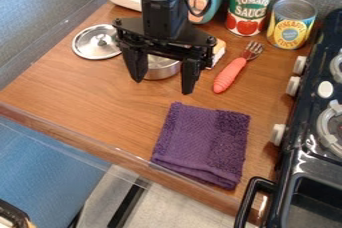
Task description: Move the fork to the bottom left side of the table
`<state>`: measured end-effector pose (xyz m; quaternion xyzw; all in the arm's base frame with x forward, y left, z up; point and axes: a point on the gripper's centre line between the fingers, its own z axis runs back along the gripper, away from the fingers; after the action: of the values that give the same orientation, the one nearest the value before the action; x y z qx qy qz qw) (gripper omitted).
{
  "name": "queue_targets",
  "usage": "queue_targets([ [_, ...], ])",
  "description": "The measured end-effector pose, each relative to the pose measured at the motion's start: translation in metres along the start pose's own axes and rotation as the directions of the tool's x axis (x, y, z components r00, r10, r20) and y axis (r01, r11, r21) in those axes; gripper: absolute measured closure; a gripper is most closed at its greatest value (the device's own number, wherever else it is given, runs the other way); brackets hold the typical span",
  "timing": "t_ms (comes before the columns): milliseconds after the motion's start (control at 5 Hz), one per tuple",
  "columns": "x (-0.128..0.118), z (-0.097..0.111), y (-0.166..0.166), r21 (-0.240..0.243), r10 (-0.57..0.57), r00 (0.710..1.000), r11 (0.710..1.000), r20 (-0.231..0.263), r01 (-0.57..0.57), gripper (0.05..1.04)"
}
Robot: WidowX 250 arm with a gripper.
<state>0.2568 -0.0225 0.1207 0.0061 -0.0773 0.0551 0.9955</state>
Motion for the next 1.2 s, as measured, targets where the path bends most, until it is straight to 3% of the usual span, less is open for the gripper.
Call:
queue_targets([
  [200,-0.001,-0.006,0.0,0.003,0.008,1.0,1.0,-0.02,-0.008,0.083],
  [600,0.057,-0.064,-0.021,0.013,0.062,0.998,0.998,-0.033,-0.061,0.083],
  [1000,0.101,-0.108,-0.05,-0.021,0.081,0.996,0.996,-0.032,-0.082,0.083],
  [1200,0.113,-0.111,-0.056,-0.039,0.076,0.997,0.996,-0.019,-0.077,0.133],
])
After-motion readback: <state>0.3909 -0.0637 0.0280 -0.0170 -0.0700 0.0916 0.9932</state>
